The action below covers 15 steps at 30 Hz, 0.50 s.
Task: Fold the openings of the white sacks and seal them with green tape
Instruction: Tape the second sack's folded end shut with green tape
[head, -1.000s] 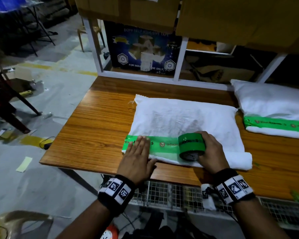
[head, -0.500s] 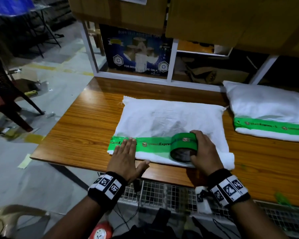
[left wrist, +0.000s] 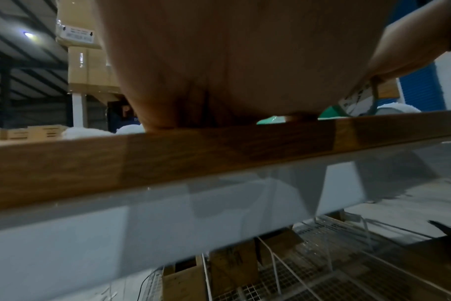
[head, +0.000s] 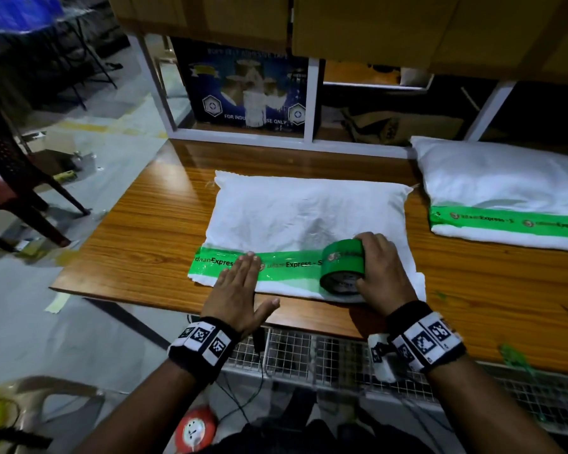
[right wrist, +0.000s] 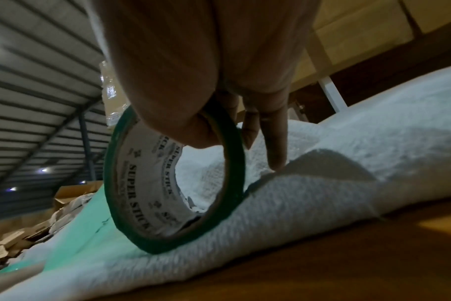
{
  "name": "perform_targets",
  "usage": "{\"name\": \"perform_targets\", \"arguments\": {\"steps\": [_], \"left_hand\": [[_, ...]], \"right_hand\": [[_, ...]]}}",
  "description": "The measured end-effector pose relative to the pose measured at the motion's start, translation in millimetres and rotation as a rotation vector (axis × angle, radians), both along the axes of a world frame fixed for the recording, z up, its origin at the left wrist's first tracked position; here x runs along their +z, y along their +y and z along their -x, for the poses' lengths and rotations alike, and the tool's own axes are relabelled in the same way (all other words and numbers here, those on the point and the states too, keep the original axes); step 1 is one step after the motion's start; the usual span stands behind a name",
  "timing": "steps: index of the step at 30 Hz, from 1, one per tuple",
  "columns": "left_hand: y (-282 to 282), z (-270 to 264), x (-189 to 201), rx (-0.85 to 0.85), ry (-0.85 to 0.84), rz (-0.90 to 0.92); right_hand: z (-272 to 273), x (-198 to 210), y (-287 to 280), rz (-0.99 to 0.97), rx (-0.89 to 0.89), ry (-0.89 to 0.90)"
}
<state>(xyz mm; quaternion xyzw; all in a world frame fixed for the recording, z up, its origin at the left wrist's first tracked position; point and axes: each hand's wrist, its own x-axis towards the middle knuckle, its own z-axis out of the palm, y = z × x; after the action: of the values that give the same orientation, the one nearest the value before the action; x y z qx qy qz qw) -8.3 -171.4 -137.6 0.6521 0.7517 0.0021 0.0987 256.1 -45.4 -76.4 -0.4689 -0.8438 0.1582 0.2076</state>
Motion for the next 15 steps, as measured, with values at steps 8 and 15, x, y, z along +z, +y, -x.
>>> {"name": "perform_targets", "arguments": {"steps": [8, 15], "left_hand": [[6, -52, 15, -0.069, -0.014, -0.015], [5, -46, 9, -0.05, -0.005, 0.015]], "right_hand": [[3, 8, -2, 0.103, 0.041, 0.025], [-10, 15, 8, -0.046, 0.021, -0.085]]}}
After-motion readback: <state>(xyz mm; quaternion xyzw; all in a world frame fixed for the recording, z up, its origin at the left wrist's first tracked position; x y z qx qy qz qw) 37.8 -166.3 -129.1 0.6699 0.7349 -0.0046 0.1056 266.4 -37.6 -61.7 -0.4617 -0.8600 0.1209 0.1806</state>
